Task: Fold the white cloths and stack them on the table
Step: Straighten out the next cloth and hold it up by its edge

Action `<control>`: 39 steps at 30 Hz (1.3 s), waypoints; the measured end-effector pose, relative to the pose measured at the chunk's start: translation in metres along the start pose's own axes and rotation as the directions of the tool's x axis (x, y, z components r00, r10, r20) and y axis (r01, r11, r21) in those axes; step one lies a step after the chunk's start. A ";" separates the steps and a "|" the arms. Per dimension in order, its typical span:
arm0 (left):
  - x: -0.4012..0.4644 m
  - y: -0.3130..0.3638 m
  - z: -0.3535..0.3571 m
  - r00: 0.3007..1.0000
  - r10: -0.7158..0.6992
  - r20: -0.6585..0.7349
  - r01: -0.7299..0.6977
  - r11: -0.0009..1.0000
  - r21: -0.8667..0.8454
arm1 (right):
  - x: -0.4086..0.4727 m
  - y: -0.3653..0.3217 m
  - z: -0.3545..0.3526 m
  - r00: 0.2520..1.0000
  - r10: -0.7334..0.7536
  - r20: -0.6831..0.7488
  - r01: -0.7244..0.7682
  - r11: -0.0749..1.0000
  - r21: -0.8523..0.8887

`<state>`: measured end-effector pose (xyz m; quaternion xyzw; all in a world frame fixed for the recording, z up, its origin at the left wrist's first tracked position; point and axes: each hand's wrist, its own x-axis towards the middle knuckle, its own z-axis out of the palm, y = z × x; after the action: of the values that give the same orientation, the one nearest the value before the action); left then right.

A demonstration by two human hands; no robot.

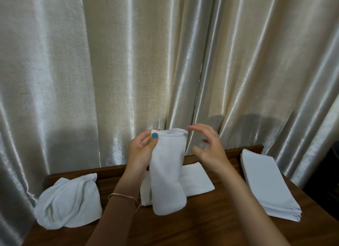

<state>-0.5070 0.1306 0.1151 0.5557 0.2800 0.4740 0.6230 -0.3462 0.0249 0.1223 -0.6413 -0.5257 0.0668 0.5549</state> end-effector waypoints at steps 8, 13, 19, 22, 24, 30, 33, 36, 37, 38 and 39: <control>0.001 0.002 -0.009 0.990 0.046 0.132 -0.055 0.996 0.072 | 0.009 0.024 0.003 0.931 0.029 0.365 0.073 0.961 -0.265; 0.003 0.006 -0.016 0.978 0.065 0.198 -0.081 0.994 0.076 | 0.018 0.023 0.003 0.872 0.080 0.483 0.086 0.946 -0.312; 0.015 0.022 -0.033 0.979 0.128 0.157 -0.142 0.987 0.079 | 0.035 0.014 -0.024 0.876 0.098 0.472 0.052 0.955 -0.293; 0.021 0.023 -0.034 0.982 0.146 0.119 -0.158 0.983 0.095 | 0.047 0.003 -0.031 0.897 0.046 0.440 0.056 0.975 -0.215; 0.026 0.021 -0.032 0.985 0.168 0.033 -0.170 0.981 0.093 | 0.052 -0.007 -0.031 0.938 0.014 0.348 0.028 0.993 -0.114; 0.021 0.015 -0.018 0.955 0.276 -0.110 -0.259 0.955 0.146 | 0.059 -0.025 -0.040 0.971 -0.079 0.226 0.063 0.995 0.076; 0.019 0.010 -0.005 0.958 0.280 -0.053 -0.273 0.956 0.111 | 0.061 -0.028 -0.045 0.958 -0.012 0.287 0.062 0.984 -0.166; 0.015 0.009 0.015 0.962 0.265 0.067 -0.271 0.956 0.109 | 0.057 -0.038 -0.030 0.906 0.061 0.419 0.097 0.933 -0.346; 0.014 0.007 0.021 0.956 0.269 0.118 -0.284 0.948 0.141 | 0.054 -0.041 -0.021 0.890 0.059 0.453 0.104 0.939 -0.327; 0.012 0.006 0.027 0.952 0.259 0.164 -0.286 0.943 0.169 | 0.052 -0.043 -0.014 0.881 0.052 0.470 0.102 0.950 -0.296; 0.010 0.005 0.030 0.953 0.236 0.193 -0.270 0.946 0.181 | 0.051 -0.044 -0.008 0.880 0.042 0.474 0.096 0.960 -0.262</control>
<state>-0.4780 0.1263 0.1284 0.6864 0.1997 0.4701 0.5177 -0.3449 0.0504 0.1855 -0.6693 -0.6586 0.1395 0.3145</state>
